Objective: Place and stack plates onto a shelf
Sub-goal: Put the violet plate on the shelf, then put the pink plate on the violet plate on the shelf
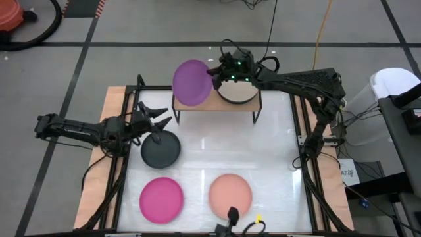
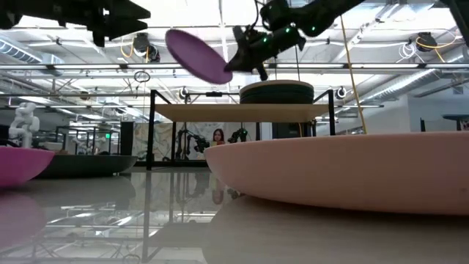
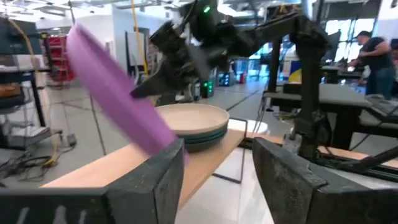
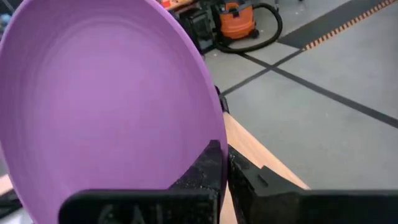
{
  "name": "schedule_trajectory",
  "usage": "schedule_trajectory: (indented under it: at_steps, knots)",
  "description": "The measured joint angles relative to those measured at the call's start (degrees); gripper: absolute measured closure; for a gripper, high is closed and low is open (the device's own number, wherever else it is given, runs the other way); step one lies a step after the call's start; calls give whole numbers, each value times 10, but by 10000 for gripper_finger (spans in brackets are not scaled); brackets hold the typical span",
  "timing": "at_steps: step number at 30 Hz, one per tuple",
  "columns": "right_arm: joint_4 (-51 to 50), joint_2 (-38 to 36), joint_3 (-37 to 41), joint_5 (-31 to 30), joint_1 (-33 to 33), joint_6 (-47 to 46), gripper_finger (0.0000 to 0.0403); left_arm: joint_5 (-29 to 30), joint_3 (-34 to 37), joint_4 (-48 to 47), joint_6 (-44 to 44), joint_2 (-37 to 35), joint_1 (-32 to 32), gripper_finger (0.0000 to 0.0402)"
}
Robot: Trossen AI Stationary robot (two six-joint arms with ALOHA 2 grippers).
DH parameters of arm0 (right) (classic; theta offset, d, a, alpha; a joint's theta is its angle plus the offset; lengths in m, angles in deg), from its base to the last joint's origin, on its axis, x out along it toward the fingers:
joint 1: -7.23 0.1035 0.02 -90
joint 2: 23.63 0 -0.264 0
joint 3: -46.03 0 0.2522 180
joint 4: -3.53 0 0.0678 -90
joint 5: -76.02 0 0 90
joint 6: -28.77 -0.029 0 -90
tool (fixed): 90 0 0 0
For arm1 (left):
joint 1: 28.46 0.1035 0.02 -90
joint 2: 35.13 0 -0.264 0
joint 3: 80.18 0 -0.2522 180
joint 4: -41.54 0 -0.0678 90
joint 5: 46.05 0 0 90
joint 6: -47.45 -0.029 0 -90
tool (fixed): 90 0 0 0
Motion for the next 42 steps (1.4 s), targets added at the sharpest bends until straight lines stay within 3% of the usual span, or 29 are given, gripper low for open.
schedule_trajectory:
  at_steps: [8, 20, 25, 29, 42]
  knots:
    - [-6, 43, 0, -3, -12, 7, 403, 0, 11, 15, -4, -3, -15, 206]
    - [-21, 46, -1, -8, -11, 77, 400, -1, 11, 27, -2, -3, -18, 206]
    - [-36, 45, -1, -62, -11, 88, 399, -1, 11, 27, -1, -3, -18, 206]
    - [-53, 45, -1, -67, -11, 121, 397, -2, 11, 26, -1, -3, -18, 206]
    - [-66, 46, 0, -102, -11, 136, 326, -2, 10, 27, 7, -3, -18, 206]
